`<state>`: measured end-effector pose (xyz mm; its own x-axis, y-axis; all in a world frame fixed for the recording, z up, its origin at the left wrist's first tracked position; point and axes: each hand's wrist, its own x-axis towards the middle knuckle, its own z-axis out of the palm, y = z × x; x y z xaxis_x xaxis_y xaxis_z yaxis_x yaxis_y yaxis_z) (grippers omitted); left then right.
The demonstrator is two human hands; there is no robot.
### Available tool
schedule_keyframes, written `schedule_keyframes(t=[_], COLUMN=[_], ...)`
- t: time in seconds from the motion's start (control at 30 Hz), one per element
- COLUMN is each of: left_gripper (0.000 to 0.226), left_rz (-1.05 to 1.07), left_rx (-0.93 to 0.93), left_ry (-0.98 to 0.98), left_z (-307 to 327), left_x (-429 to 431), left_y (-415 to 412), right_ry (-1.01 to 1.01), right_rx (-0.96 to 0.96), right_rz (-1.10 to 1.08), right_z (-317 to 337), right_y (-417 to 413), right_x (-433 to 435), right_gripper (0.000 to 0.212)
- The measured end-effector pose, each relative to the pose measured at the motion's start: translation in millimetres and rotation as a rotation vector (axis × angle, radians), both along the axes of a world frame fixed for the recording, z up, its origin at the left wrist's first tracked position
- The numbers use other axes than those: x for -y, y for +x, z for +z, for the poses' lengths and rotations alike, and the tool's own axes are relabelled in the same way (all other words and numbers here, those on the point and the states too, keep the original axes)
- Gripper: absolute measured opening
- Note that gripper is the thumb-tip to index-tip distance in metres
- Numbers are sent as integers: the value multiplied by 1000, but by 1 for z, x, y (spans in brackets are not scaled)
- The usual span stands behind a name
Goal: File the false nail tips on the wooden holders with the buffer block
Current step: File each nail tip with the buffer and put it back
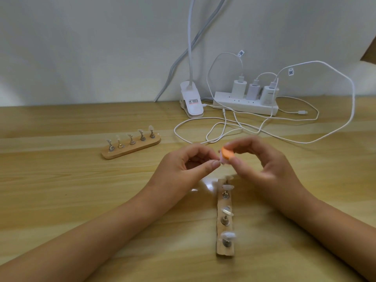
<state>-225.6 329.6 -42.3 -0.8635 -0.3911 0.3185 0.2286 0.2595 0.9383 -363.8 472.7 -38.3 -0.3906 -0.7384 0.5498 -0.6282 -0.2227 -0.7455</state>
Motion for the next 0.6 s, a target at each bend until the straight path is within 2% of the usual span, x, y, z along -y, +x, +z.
schedule_keyframes(t=[0.1,0.2,0.3,0.33,0.4,0.47,0.57,0.6], left_gripper=[7,7,5,5,10,11,7,8], left_rz=[9,8,18,17,23,37,42,33], left_rx=[-4,4,9,6,-7,-4,7,3], left_ry=[10,-13,7,12,26,35,56,56], left_z=[1,2,2,2,2,2,1,0], left_x=[-1,0,0,-1,-1,0,0,0], left_y=[0,1,0,0,0,0,-1,-2], right_ry=[-68,-1,-17,-55,-51,5,1,-39], right_rx=[21,-20,169,159,-1,-88,77,57], right_rz=[-3,-8,-17,-4,32,-2,-41,-30], right_z=[2,2,2,4,3,2,3,5], right_y=[-1,0,-4,-3,3,2,-4,-3], right_x=[-2,0,2,1,-1,0,1,0], right_gripper=[21,23,32,39,46,39,33,33])
